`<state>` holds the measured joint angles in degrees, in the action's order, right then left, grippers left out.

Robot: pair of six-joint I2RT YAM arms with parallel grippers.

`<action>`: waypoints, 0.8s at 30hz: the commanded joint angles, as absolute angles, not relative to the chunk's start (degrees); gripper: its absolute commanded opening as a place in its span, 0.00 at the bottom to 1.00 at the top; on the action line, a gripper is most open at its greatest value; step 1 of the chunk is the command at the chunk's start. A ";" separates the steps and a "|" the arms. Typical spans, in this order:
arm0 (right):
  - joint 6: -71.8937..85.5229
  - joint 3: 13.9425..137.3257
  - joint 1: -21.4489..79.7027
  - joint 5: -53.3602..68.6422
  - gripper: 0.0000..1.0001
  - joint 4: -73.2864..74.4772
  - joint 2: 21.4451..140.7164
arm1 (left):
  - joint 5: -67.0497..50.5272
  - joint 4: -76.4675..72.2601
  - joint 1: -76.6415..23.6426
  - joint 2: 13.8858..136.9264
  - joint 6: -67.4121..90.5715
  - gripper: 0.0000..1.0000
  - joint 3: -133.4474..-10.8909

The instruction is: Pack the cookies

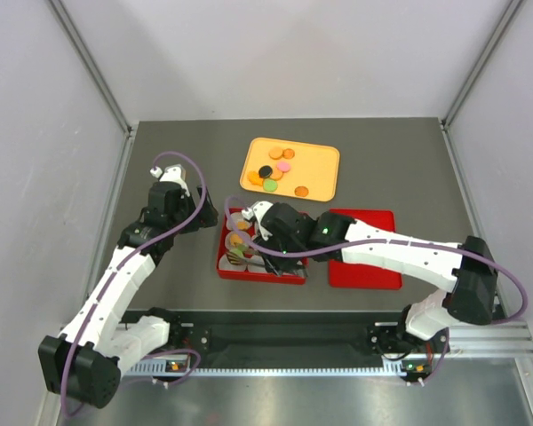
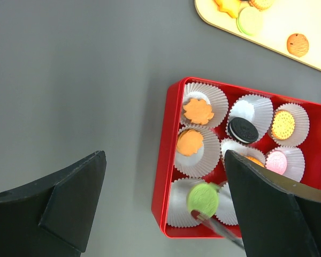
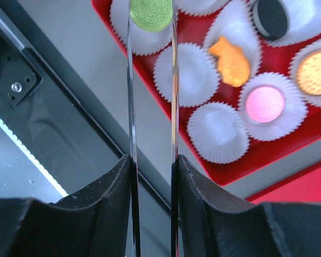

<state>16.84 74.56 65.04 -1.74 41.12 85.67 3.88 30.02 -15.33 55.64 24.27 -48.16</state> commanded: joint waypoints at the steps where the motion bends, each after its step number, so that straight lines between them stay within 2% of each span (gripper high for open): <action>1: 18.37 74.71 67.15 -0.97 0.34 37.88 85.78 | 4.13 27.51 -14.94 54.75 23.91 0.97 -47.99; 8: 18.46 73.83 67.59 -0.97 0.34 37.71 86.13 | 4.04 27.51 -14.85 54.76 23.91 0.97 -47.99; 24: 18.46 73.48 67.68 -1.58 0.41 36.83 87.71 | 4.04 27.60 -14.85 54.49 23.91 0.97 -47.99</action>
